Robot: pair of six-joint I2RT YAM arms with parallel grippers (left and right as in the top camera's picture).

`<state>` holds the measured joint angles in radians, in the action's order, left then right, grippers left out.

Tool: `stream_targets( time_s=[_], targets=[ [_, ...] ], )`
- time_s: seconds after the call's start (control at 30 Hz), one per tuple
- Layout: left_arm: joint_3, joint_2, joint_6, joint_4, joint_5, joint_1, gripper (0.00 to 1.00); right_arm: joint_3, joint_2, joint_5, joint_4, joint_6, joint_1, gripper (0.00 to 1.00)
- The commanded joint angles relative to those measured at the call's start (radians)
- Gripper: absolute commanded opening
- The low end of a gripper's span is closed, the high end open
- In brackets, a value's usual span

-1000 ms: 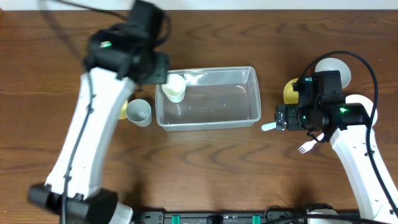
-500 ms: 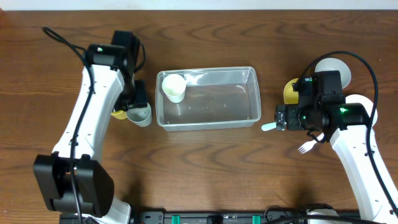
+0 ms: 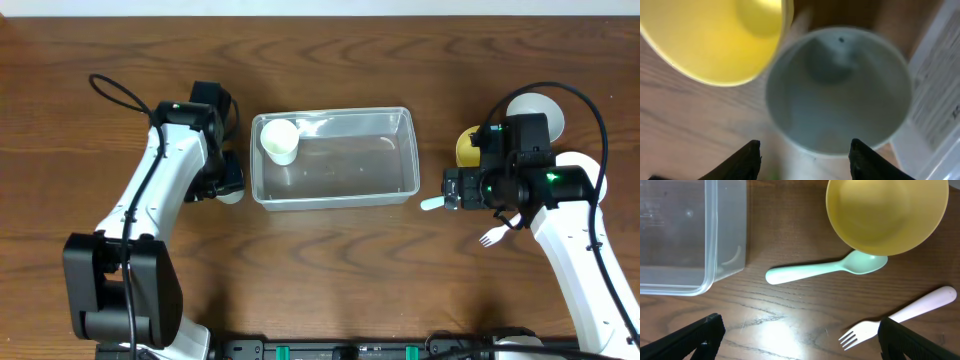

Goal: Pack container
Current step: 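Return the left gripper and grasp the grey cup by its rim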

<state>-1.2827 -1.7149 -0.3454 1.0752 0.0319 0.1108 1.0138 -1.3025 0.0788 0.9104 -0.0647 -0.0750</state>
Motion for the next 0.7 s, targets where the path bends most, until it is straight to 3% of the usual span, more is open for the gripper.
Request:
stream_targets(
  time_s=[0.0,0.47,0.67],
  targets=[
    [0.031,0.003,-0.047,-0.026,-0.006,-0.012,0.58,0.013,0.0,0.0,0.006,-0.009,0.01,0.99],
    [0.091,-0.001,-0.091,-0.125,-0.036,-0.04,0.57,0.013,0.0,0.0,0.01,-0.009,0.01,0.99],
    [0.091,-0.002,-0.091,-0.132,-0.04,-0.04,0.38,0.013,0.0,0.0,0.01,-0.009,0.01,0.99]
  ],
)
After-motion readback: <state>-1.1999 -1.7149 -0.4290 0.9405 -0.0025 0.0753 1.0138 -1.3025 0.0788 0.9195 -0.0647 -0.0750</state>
